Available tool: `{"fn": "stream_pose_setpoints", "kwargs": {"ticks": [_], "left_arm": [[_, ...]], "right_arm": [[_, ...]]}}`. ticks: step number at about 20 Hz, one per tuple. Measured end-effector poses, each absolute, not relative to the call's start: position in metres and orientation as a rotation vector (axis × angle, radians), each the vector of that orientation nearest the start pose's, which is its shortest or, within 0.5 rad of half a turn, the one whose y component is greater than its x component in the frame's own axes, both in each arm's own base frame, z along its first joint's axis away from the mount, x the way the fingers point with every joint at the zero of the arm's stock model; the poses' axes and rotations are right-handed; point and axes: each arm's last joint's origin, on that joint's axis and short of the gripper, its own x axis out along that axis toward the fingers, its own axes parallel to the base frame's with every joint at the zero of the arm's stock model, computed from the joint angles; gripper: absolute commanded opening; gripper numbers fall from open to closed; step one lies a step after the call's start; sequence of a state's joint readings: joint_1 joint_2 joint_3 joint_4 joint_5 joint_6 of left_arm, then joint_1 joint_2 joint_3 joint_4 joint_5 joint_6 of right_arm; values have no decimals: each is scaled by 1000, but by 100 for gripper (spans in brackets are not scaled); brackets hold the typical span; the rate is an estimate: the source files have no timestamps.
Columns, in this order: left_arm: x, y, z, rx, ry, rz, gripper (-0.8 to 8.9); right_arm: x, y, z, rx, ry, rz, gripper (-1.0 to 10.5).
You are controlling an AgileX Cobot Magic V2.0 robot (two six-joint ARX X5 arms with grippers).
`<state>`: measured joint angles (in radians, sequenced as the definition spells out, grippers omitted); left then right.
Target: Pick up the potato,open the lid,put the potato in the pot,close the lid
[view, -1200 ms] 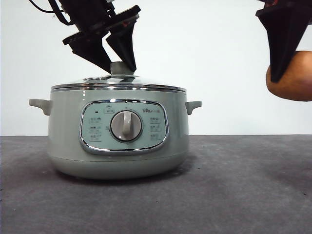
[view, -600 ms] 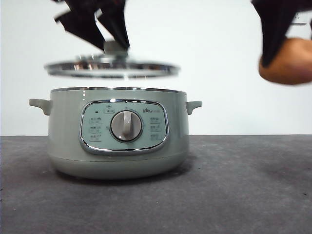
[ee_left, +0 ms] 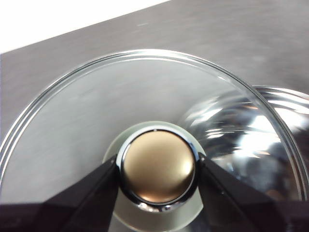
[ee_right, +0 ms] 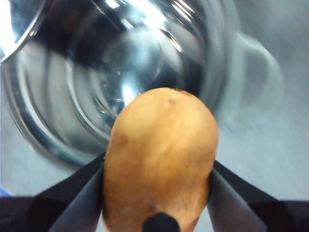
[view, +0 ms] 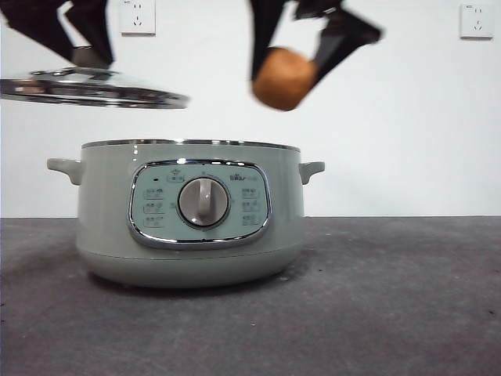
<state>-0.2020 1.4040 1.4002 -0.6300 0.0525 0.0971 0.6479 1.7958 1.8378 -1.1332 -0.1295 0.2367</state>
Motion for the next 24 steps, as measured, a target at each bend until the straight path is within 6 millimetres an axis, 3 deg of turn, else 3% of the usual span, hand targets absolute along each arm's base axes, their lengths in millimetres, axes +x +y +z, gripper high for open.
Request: {"fn": "stream_pose_setpoints", "kwargs": {"ticks": [4, 7, 13, 15, 18, 24], "left_arm": [[298, -31, 366, 110, 628, -172, -12], [299, -12, 365, 90, 635, -110, -12], [299, 9, 365, 66, 637, -48, -12], [299, 9, 365, 65, 637, -47, -12], [299, 9, 365, 61, 637, -59, -12], [299, 8, 365, 48, 635, -96, -12]], "right_arm": [[315, 268, 326, -113, 1160, 602, -8], [330, 291, 299, -138, 1198, 607, -8], [348, 314, 241, -176, 1281, 592, 8], [350, 316, 236, -179, 1285, 592, 156], [348, 320, 237, -178, 1267, 605, 702], [341, 323, 240, -206, 1279, 621, 729]]}}
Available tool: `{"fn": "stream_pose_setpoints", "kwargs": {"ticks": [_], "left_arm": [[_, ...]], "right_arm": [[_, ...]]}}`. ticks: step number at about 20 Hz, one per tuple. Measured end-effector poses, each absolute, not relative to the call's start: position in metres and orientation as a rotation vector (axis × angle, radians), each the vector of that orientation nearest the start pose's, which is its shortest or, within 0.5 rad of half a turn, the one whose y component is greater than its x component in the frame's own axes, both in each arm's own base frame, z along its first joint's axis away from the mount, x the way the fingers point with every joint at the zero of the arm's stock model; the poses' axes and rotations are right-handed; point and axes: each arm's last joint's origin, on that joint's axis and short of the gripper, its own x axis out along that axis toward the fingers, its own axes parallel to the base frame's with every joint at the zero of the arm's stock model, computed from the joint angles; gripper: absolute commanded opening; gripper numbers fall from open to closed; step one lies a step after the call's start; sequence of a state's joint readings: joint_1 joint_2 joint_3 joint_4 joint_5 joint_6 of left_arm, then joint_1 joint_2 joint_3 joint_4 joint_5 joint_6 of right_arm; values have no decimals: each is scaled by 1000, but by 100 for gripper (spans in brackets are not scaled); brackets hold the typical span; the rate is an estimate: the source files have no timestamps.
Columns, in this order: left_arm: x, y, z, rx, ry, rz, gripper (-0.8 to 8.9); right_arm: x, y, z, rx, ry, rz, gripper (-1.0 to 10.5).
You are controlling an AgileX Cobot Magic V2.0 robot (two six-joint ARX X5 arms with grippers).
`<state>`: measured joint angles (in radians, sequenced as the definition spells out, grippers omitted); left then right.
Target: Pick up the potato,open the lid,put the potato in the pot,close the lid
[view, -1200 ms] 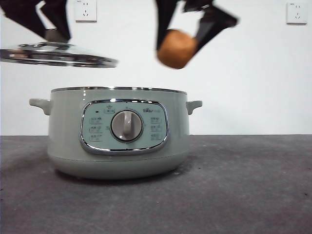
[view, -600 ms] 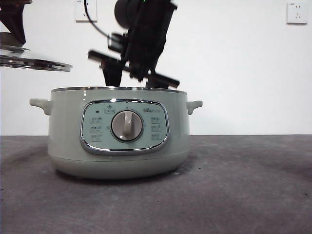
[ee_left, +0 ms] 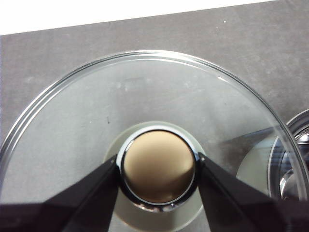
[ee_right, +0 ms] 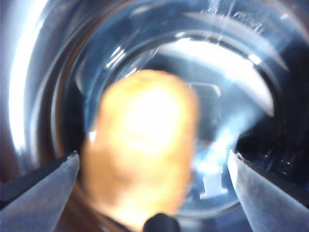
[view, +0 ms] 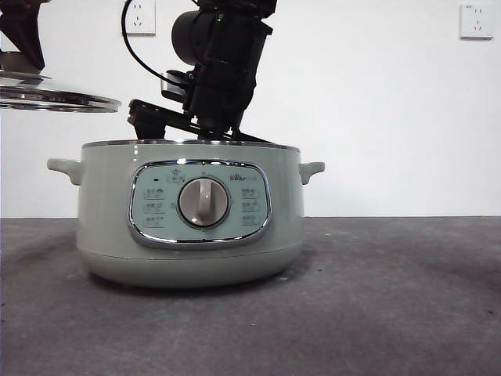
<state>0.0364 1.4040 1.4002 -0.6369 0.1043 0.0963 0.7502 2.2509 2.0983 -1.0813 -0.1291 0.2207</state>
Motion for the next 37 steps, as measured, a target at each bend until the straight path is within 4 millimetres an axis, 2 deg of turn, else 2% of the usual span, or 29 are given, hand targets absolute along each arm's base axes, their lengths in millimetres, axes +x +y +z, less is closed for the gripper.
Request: {"fn": "stream_pose_setpoints", "kwargs": {"ticks": [1, 3, 5, 7, 10, 15, 19, 25, 30, 34, 37], "left_arm": [[299, 8, 365, 48, 638, -96, -13], [298, 5, 364, 48, 646, -105, -12], [298, -4, 364, 57, 656, -135, -12], [297, -19, 363, 73, 661, -184, -12], [293, -45, 362, 103, 674, -270, -12], [284, -84, 362, 138, 670, -397, -12], [280, -112, 357, 155, 684, -481, -12], [286, -149, 338, 189, 710, -574, -12], [286, -155, 337, 193, 703, -590, -12], [292, -158, 328, 199, 734, -588, -12], [299, -162, 317, 210, 758, -589, -12]], "right_arm": [[336, 323, 249, -213, 1262, 633, 729], [321, 317, 283, -215, 1191, 669, 728], [302, 299, 326, -257, 1114, 640, 728], [283, 279, 358, -293, 1071, 626, 725], [263, 249, 393, -331, 1021, 598, 725], [237, 216, 425, -340, 948, 603, 725], [213, 188, 424, -340, 937, 593, 725], [176, 148, 392, -321, 934, 571, 725], [152, 121, 373, -283, 966, 524, 725], [136, 108, 370, -248, 949, 514, 724], [132, 104, 368, -236, 944, 504, 724]]}}
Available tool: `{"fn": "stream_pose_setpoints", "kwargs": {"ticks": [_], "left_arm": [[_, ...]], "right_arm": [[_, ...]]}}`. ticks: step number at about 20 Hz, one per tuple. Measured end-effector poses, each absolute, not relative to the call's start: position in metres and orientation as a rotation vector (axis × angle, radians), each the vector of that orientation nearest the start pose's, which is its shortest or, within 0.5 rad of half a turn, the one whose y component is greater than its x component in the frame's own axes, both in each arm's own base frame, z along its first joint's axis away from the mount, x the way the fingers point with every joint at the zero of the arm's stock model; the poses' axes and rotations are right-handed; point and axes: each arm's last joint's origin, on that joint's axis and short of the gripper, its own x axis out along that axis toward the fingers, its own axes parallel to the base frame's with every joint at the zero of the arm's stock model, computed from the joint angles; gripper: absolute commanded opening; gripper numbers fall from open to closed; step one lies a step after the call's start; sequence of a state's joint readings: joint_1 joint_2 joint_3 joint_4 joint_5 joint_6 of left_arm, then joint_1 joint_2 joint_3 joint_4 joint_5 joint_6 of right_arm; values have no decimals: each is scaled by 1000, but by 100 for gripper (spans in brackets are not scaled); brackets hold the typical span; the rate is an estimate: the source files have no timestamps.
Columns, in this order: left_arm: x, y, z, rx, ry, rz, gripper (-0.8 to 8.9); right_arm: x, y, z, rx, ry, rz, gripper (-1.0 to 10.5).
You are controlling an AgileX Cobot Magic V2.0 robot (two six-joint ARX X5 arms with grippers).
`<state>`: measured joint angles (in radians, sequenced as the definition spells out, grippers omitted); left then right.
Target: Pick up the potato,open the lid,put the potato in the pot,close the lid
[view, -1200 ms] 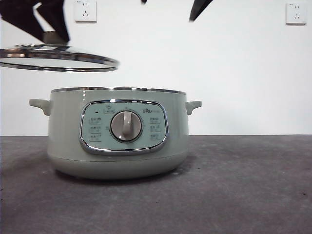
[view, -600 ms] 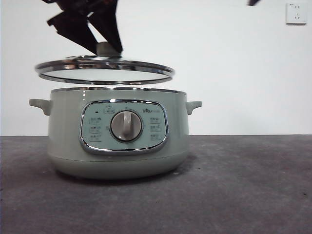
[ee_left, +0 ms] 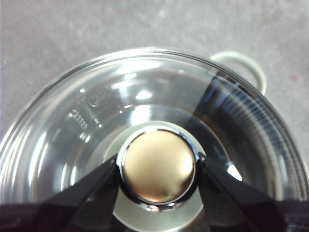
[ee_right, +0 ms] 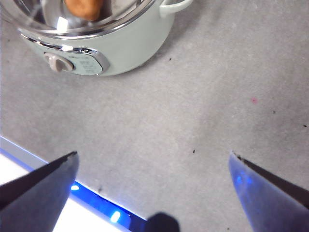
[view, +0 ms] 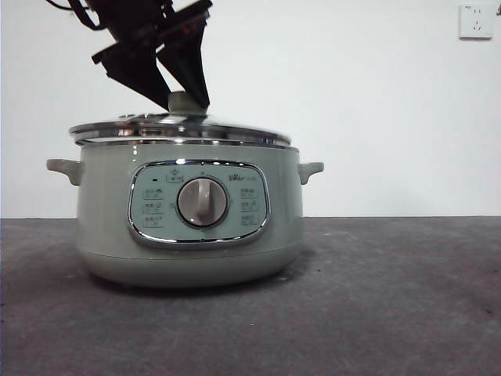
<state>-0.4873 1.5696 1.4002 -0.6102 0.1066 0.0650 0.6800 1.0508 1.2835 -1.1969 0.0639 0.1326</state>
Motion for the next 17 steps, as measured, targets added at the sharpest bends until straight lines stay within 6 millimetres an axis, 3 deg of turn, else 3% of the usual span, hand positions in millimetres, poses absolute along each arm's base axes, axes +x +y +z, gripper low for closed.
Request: {"fn": "stream_pose_setpoints", "kwargs": {"ticks": [17], "left_arm": [[312, -171, 310, 210, 763, -605, -12]], "right_arm": [[133, 105, 369, -221, 926, 490, 724]]}}
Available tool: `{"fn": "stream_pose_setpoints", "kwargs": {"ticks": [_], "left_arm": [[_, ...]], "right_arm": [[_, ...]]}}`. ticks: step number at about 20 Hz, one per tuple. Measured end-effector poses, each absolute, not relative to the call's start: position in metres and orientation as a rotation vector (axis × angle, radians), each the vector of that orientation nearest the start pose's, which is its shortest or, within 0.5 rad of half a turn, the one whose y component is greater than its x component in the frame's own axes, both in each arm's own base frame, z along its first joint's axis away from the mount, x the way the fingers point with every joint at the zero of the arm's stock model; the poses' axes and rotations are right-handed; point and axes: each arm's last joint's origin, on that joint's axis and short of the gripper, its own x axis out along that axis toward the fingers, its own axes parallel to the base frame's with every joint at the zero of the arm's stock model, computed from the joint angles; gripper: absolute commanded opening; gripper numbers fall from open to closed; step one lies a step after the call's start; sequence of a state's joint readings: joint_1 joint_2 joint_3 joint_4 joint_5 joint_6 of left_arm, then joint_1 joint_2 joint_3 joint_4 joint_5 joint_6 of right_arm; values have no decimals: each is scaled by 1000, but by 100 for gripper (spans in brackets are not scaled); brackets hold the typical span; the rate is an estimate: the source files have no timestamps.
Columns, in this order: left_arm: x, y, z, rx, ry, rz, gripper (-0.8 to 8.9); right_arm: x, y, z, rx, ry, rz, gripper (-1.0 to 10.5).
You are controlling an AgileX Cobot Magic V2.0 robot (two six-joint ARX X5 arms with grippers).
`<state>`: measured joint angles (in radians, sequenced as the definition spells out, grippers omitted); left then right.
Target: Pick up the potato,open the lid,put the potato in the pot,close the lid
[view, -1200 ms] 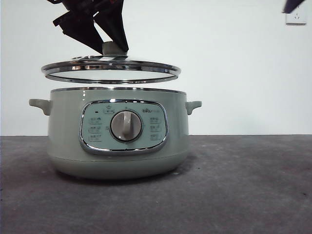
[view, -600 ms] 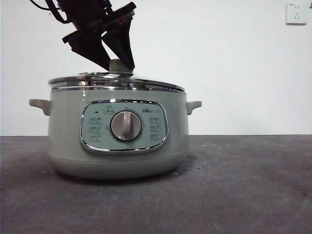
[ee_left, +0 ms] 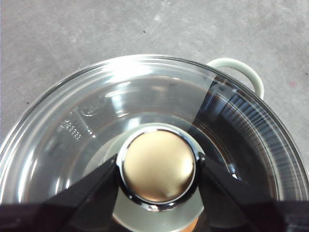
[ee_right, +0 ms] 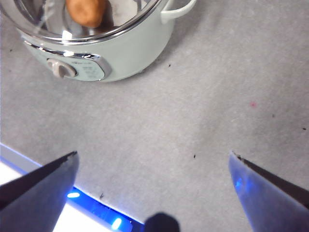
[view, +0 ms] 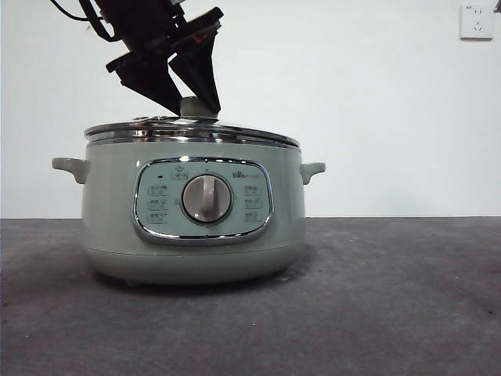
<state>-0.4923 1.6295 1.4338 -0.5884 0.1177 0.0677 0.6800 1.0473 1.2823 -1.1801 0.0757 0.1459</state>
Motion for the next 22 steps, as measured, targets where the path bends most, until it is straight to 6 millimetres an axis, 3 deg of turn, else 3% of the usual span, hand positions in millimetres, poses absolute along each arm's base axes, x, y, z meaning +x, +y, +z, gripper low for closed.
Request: {"fn": "stream_pose_setpoints", "kwargs": {"ticks": [14, 17, 20, 22], "left_arm": [[315, -173, 306, 243, 750, -662, 18], [314, -172, 307, 244, 753, -663, 292], [311, -170, 310, 240, 754, -657, 498], [298, -165, 316, 237, 777, -656, 644]], "right_arm": [[133, 104, 369, -223, 925, 487, 724], [133, 104, 369, -223, 926, 487, 724], [132, 104, 369, -227, 937, 485, 724], [131, 103, 367, -235, 956, 482, 724]]}}
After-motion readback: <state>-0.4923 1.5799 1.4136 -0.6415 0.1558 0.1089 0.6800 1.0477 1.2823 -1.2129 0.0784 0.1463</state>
